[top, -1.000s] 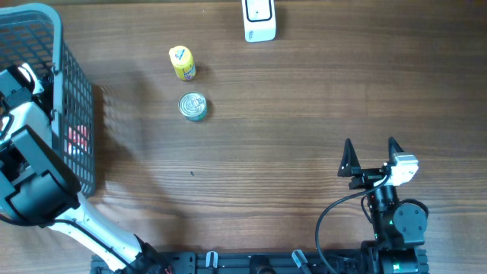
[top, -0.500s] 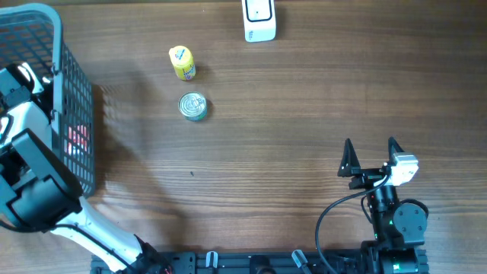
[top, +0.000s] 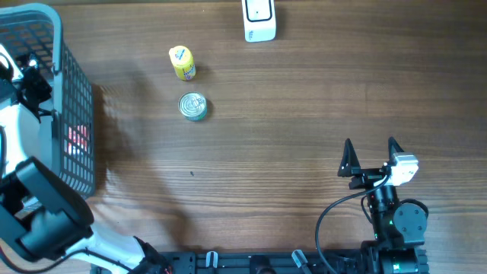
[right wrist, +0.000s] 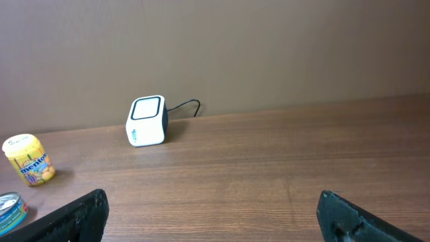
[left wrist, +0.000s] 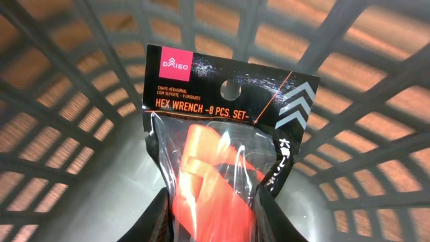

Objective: Scan the item barcode

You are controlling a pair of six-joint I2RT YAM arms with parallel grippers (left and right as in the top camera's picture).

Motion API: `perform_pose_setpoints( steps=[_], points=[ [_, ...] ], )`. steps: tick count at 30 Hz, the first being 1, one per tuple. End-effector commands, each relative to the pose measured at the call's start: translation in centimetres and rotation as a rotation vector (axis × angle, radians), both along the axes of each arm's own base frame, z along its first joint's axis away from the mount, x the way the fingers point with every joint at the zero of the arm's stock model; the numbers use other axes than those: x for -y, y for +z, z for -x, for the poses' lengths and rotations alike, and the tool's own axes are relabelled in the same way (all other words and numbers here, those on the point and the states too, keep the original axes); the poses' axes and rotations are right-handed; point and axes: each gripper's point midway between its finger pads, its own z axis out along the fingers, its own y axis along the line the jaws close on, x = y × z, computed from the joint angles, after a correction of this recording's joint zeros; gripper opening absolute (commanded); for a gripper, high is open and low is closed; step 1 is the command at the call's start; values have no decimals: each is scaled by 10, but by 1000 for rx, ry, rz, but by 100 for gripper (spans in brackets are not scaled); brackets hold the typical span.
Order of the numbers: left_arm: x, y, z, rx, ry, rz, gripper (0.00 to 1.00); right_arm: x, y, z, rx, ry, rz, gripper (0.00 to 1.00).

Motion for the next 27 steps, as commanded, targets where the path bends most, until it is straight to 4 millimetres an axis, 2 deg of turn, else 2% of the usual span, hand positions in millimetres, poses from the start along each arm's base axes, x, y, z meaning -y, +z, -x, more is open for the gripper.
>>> perform_pose_setpoints(
  steps=[1,11,16,22,24,27],
  points=[
    [6,55,8,81,1,-66,20,-3,-2,0,-1,16,4,100],
    [29,148,37,229,-13,-154,21,-3,-2,0,-1,16,4,100],
    [53,192,50,343,-57,-152,22,-3,-2,0,-1,16,4,100],
    [99,248,66,520,-186,-105,23,-3,-2,0,-1,16,4,100],
    [112,263,71,563,-233,-108,23,-3,-2,0,-1,16,4,100],
    [118,276,78,590,-244,-128,24,-3,-2,0,-1,16,4,100]
  ],
)
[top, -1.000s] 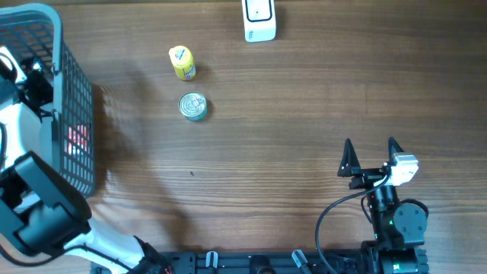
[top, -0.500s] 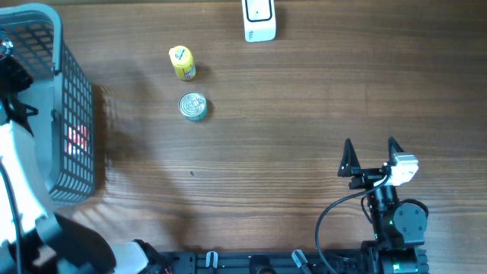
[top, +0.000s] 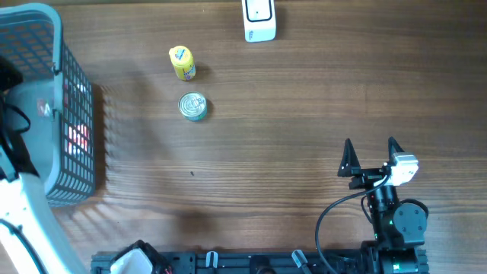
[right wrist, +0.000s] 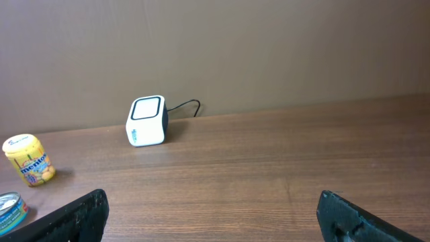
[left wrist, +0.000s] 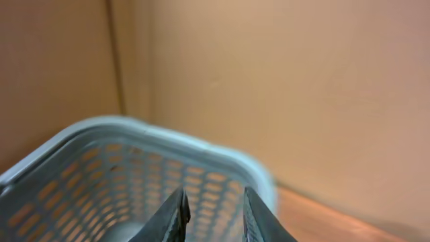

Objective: Scan the item barcode

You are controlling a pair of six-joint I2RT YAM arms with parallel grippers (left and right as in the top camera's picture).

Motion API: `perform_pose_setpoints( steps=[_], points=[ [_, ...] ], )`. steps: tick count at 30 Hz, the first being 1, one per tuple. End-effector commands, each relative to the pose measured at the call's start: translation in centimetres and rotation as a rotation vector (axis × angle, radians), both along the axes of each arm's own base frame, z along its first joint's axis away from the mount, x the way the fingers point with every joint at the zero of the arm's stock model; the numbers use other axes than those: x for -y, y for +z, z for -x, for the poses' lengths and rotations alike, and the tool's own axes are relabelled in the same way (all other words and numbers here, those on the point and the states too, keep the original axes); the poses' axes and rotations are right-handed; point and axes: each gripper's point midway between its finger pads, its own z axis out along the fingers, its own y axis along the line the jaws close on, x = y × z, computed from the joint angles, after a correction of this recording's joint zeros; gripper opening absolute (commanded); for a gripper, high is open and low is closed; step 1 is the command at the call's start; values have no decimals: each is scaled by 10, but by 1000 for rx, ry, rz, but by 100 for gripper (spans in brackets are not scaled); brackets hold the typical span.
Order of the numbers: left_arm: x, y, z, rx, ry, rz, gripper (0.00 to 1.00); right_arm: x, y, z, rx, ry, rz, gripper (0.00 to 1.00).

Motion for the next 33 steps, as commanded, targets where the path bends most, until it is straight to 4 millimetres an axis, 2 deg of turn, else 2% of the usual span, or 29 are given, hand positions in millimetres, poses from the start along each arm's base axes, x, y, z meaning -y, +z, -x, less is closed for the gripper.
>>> perform_pose_setpoints(
  steps=[1,5,8,10,11,12,13,18,23,28,33],
  points=[
    [23,17,5,54,-87,14,24,-3,-2,0,-1,16,4,100],
    [17,7,2,28,-64,29,26,-3,-2,0,-1,16,3,100],
    [-1,-14,-6,-24,-5,53,42,-3,-2,0,-1,16,4,100],
    [-11,-31,-13,-67,23,75,60,-3,-2,0,-1,16,4,100],
    [-15,-40,-16,-88,34,83,84,-3,-2,0,-1,16,4,100],
    [-20,-48,-19,-109,40,83,94,-3,-2,0,-1,16,4,100],
    [-25,-56,-22,-130,49,83,100,-3,-2,0,-1,15,4,100],
    [-46,-84,-25,-232,51,17,100,-3,-2,0,-1,16,4,100],
    [-70,-120,-18,-395,29,-95,100,-3,-2,0,-1,16,4,100],
    [-85,-162,-19,-498,10,-67,100,-3,-2,0,-1,16,4,100],
    [-87,-225,-21,-667,-62,-8,100,-3,-2,0,-1,15,4,100]
  ],
)
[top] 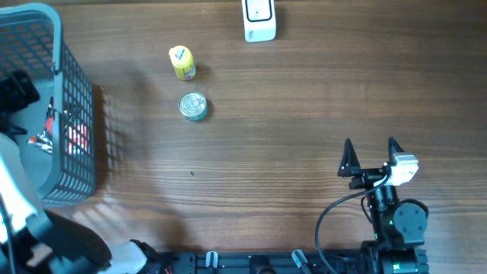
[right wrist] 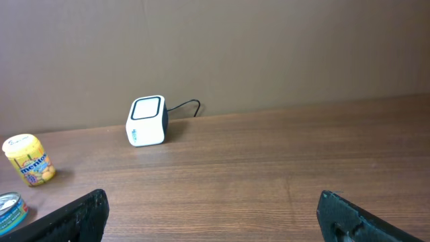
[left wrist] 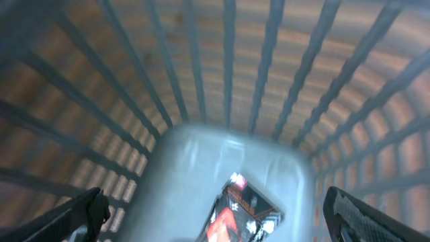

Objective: Scan the item barcode

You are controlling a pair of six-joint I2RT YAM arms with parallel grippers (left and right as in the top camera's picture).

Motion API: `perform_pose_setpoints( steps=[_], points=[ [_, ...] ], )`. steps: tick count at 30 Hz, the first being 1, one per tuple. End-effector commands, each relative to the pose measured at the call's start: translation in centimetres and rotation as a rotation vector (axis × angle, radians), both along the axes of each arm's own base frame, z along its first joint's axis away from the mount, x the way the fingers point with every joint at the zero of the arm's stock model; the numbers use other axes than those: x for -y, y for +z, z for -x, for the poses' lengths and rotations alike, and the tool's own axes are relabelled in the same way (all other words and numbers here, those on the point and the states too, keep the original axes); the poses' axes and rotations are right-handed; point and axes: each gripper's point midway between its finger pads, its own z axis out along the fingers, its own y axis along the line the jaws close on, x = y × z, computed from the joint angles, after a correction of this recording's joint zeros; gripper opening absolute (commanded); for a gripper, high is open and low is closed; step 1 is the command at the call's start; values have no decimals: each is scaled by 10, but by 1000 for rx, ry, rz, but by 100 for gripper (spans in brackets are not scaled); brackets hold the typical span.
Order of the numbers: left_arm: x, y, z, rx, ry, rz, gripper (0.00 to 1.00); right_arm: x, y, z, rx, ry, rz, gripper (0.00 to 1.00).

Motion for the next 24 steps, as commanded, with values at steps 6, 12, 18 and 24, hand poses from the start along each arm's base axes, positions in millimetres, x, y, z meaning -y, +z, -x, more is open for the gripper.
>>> perform_pose_setpoints(
  steps=[6,12,18,24],
  points=[
    [11,-99,0,-300,-171,167,100,-3,-2,0,-1,15,4,100],
    [7,-110,1,-333,-170,170,100,-3,-2,0,-1,16,4,100],
    [5,-111,3,-331,-106,201,100,-3,-2,0,-1,16,4,100],
    [26,-121,19,-459,-401,101,100,-3,-2,0,-1,16,4,100]
  ],
)
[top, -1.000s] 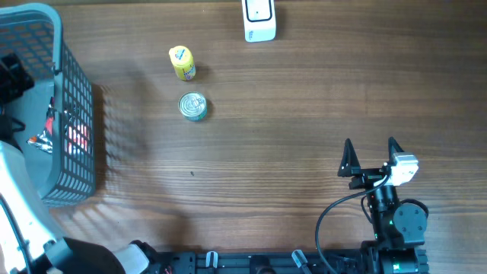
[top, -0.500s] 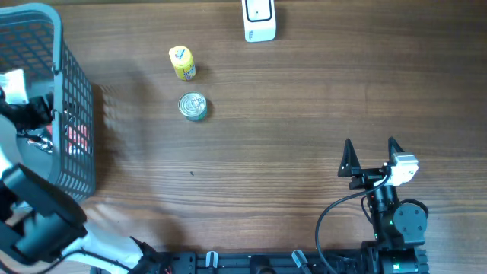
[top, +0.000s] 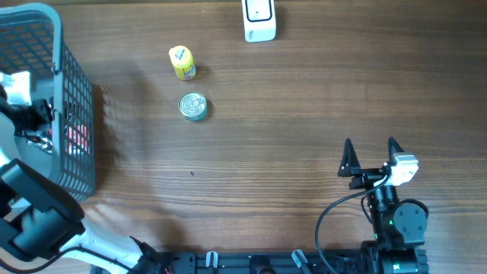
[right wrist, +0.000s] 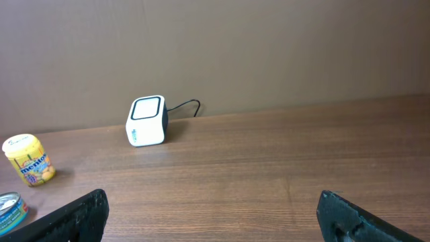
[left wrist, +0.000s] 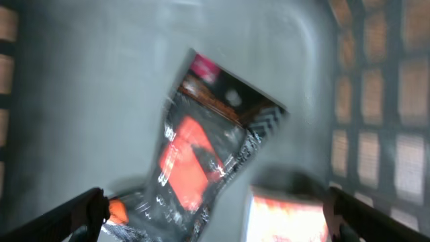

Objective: Scan the item barcode

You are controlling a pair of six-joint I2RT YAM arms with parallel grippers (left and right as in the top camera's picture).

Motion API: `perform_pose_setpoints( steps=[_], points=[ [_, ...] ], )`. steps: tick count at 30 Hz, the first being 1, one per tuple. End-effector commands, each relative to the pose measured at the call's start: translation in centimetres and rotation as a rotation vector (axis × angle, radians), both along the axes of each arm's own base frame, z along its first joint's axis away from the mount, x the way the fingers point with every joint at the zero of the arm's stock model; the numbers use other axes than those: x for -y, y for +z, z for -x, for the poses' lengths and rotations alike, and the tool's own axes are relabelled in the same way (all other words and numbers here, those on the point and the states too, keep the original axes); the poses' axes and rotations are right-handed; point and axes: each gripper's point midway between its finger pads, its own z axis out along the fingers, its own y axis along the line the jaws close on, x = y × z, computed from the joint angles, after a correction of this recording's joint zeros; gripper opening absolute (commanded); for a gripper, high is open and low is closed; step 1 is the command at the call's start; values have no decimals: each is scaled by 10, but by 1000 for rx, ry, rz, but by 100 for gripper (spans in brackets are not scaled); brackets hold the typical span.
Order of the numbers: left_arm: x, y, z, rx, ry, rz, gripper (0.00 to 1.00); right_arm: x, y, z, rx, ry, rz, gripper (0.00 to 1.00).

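A hex wrench set in a black and orange packet [left wrist: 205, 144] lies flat on the grey floor of the mesh basket [top: 78, 144]. My left gripper [left wrist: 215, 218] hangs low inside the basket just above the packet, open, with nothing between its fingertips [left wrist: 84, 208]. In the overhead view the left gripper [top: 30, 122] shows inside the basket. The white cube scanner [top: 259, 21] [right wrist: 146, 121] stands at the table's far edge. My right gripper [top: 370, 152] [right wrist: 211, 215] rests open and empty at the near right.
A yellow candy bottle [top: 182, 63] [right wrist: 28, 160] and a tin can [top: 192, 106] [right wrist: 10, 210] stand left of the table's middle. Another orange and white item [left wrist: 289, 218] lies in the basket beside the packet. The basket walls [left wrist: 376, 101] close in the left gripper.
My left gripper, open both times, has come down from high over the basket floor to just above the hex wrench packet, which now fills the wrist view. The right arm has not moved.
At first my left gripper held the hex wrench packet inside the basket. Then it was above the basket rim, fingers nearly together, with no packet. Later it was open, looking down at the packet on the basket floor. Now it is close above it.
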Motion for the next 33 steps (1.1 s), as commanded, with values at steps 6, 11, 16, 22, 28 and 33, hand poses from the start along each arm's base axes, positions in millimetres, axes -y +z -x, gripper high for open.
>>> perform_pose_setpoints(
  steps=[6,11,16,22,28,33],
  points=[
    [-15,9,-13,49,-209,-139,100,-3,-2,0,-1,16,4,100],
    [-22,14,-23,81,-281,-210,100,-3,-2,0,-1,15,4,100],
    [-21,18,-30,124,-288,-205,100,-3,-2,0,-1,15,4,100],
    [-26,3,-25,108,-277,-168,100,-3,-2,0,-1,15,4,100],
    [-39,-29,-10,55,-238,-113,98,-3,-2,0,-1,16,4,100],
    [-46,-49,0,24,-217,-76,99,-3,-2,0,-1,16,4,100]
  ],
)
